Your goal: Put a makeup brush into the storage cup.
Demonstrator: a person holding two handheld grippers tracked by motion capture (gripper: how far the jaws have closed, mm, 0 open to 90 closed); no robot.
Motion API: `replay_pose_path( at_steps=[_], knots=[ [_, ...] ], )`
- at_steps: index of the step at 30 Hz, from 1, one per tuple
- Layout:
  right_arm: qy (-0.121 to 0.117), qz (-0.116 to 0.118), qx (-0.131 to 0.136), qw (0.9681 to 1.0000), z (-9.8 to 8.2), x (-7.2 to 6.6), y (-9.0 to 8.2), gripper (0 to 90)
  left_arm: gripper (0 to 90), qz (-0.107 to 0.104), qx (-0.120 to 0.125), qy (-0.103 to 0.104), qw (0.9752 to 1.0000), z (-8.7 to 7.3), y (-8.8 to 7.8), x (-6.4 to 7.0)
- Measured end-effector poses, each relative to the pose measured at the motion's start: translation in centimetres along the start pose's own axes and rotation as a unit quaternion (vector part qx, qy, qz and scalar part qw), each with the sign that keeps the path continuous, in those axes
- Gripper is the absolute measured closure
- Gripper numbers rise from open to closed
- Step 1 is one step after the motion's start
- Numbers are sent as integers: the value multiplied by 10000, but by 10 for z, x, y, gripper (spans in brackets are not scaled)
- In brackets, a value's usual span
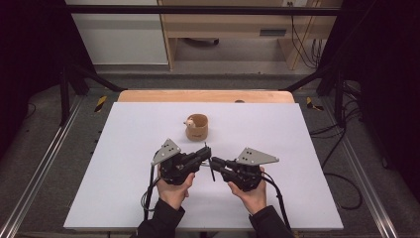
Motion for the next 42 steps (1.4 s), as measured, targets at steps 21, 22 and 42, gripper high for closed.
replay_pose_path(
  at_steps=[21,22,42],
  knots=[
    [195,-656,239,9974,8,38,-31,308,846,399,40,478,9981,23,-19,-22],
    [207,-699,234,9971,8,39,-32,293,846,418,46,488,9979,24,-20,-24],
    [84,-1101,116,9938,-4,62,-62,75,846,635,127,691,9955,51,-31,-42]
  ],
)
Point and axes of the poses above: each handheld gripper's, and its own axes: y roughly forward along the jaws, z roughly out of its top, x roughly to its right, the point moved 9 cm from there along y, roughly forward along the jaws, and after that the axes turned 5 degrees about y, right-handed, at the moved point
